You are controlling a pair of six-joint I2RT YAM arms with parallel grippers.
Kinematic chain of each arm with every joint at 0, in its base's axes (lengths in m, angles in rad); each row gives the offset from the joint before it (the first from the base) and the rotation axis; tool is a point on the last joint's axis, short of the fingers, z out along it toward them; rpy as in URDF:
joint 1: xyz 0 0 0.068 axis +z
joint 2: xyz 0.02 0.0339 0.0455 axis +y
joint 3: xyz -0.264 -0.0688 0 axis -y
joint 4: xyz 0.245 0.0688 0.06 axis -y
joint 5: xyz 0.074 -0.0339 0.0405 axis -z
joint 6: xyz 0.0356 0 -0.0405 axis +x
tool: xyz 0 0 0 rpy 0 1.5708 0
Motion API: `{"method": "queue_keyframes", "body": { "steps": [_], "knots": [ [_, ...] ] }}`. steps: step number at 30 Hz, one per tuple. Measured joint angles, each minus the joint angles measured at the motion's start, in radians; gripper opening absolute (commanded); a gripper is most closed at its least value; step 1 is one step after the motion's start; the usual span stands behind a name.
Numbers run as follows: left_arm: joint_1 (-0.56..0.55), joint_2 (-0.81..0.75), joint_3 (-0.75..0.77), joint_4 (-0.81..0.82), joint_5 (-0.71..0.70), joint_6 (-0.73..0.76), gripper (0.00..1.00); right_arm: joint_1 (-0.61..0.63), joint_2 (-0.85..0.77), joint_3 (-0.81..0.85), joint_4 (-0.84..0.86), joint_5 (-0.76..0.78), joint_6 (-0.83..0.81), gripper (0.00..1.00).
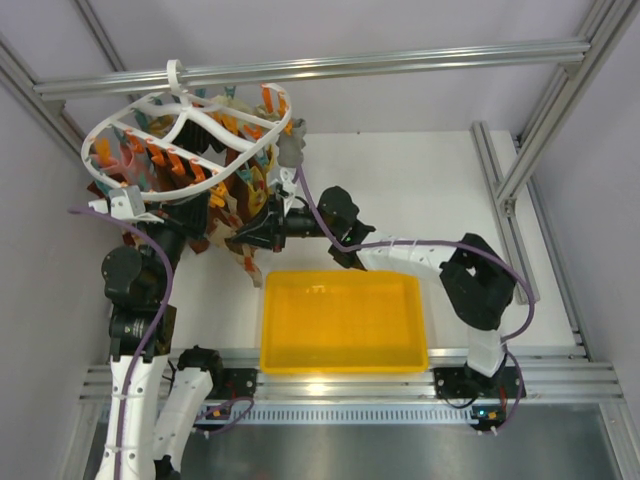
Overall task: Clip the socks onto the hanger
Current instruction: Clamp the sock onto the hanger.
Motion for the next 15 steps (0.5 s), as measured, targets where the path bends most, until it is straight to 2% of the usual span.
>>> {"method": "queue_keyframes", "body": {
  "steps": [15],
  "knots": [
    [0.000,0.000,0.000,-0.003,0.001,0.000,0.00,-0.039,0.079,0.109,0.003,-0.034,0.045,0.00]
  ]
}}
